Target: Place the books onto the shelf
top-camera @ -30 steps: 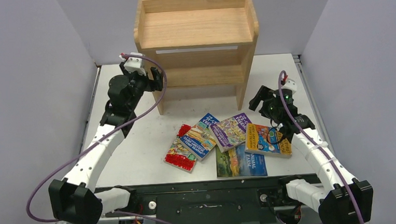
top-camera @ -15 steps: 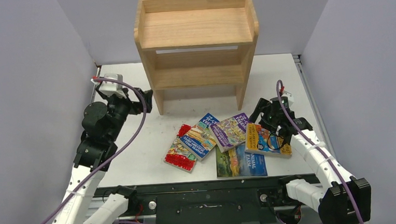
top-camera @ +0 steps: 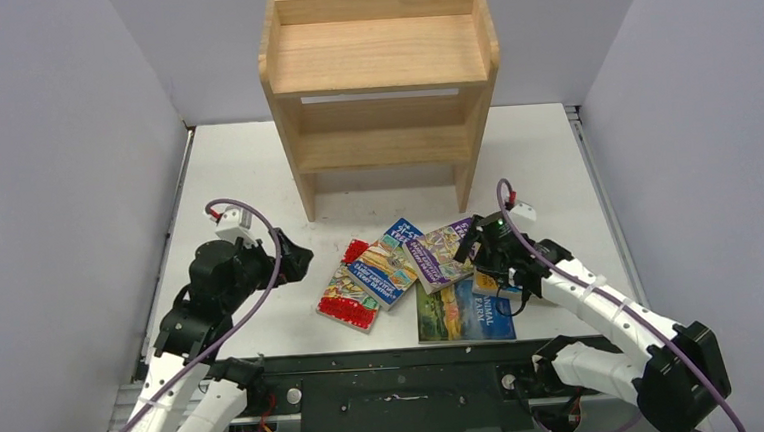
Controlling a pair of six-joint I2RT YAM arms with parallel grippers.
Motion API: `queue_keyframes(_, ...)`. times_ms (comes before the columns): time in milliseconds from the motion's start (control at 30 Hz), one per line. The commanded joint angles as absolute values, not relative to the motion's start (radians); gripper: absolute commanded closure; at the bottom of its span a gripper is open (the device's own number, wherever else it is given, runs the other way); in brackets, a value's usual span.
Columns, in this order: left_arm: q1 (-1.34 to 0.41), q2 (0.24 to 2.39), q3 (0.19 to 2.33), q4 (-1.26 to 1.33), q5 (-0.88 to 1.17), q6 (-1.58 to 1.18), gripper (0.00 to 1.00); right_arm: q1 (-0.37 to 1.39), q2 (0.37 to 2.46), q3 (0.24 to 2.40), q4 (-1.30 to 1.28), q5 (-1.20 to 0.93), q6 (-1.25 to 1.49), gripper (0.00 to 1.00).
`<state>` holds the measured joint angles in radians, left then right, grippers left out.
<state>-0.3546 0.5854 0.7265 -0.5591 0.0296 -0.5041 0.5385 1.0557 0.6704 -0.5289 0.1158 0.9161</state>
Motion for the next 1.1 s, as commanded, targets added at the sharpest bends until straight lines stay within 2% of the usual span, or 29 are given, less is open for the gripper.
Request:
queue_keyframes(0,-0.376,0.609,0.720,-0.579,0.114,-0.623,0.04,0.512,1.046,0.750,-0.748,0.482,1.082,0.10)
queue_keyframes(100,-0.398,0.642,0.733,-0.584,0.143,-0.600,0.04,0.412,1.036,0.739,-0.702,0.512,1.023,0.10)
queue_keyframes(300,-0.447,0.735,0.791,-0.581,0.177,-0.541,0.04,-0.113,1.135,0.694,-0.462,0.187,0.833,0.10)
queue_keyframes(467,-0.498,0.786,0.815,-0.551,0.168,-0.513,0.04,-0.278,1.239,0.690,-0.389,0.102,0.774,0.10)
queue_keyframes(567,-0.529,0.846,0.843,-0.545,0.181,-0.484,0.04,-0.354,1.329,0.685,-0.324,-0.055,0.691,0.10)
queue_keyframes(767,-0.571,0.899,0.855,-0.497,0.180,-0.471,0.04,-0.334,1.426,0.674,-0.216,-0.321,0.597,0.10)
queue_keyframes(867,-0.574,0.908,0.858,-0.476,0.195,-0.466,0.04,-0.250,1.424,0.668,-0.180,-0.379,0.586,0.10)
queue_keyframes(1067,-0.577,0.948,0.871,-0.465,0.240,-0.449,0.04,-0.099,1.510,0.705,-0.086,-0.643,0.575,0.10)
